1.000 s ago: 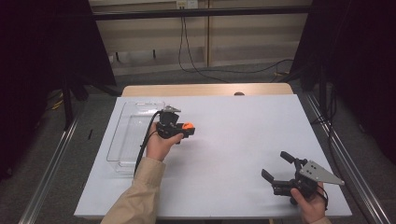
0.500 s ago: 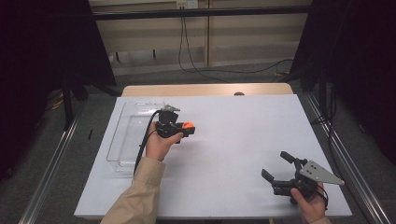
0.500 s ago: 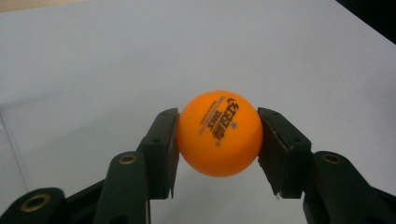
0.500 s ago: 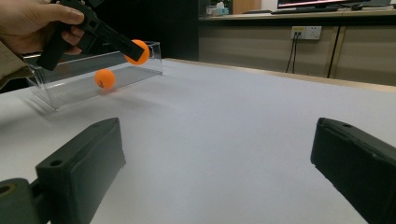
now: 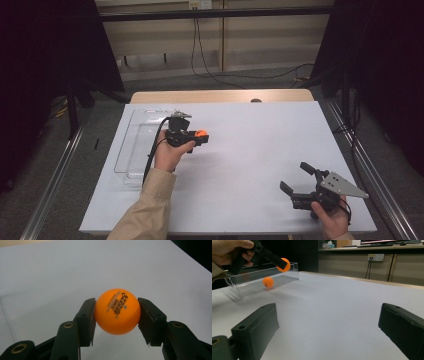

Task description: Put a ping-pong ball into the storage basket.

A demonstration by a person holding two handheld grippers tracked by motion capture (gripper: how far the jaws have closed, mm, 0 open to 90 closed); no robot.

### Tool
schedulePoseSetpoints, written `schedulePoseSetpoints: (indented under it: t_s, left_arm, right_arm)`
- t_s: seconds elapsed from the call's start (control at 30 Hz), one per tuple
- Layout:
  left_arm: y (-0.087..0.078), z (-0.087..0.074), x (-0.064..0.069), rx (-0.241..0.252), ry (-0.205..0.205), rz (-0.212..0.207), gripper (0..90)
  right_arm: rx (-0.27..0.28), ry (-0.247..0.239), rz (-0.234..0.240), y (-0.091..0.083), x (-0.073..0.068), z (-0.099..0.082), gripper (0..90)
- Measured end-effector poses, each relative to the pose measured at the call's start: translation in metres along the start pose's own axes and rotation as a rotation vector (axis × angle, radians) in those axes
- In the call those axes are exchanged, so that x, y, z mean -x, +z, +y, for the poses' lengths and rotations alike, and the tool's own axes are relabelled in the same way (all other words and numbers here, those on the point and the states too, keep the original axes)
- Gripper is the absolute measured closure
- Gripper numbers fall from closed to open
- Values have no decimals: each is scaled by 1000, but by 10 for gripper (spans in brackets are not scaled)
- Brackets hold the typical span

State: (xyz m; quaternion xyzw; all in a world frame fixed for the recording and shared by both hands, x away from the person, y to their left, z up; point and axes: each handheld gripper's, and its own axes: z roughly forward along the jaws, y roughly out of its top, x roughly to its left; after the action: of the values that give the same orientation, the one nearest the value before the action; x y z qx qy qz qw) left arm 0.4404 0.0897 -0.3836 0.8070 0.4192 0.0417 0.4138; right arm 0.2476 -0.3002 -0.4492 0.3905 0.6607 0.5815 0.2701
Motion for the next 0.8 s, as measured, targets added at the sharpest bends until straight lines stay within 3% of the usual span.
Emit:
schedulePoseSetpoints:
  t_s: [0.8]
  left_arm:
    - [-11, 3, -1, -8, -21, 2, 509]
  right_arm:
    - [1, 1, 0, 0, 0, 0, 21]
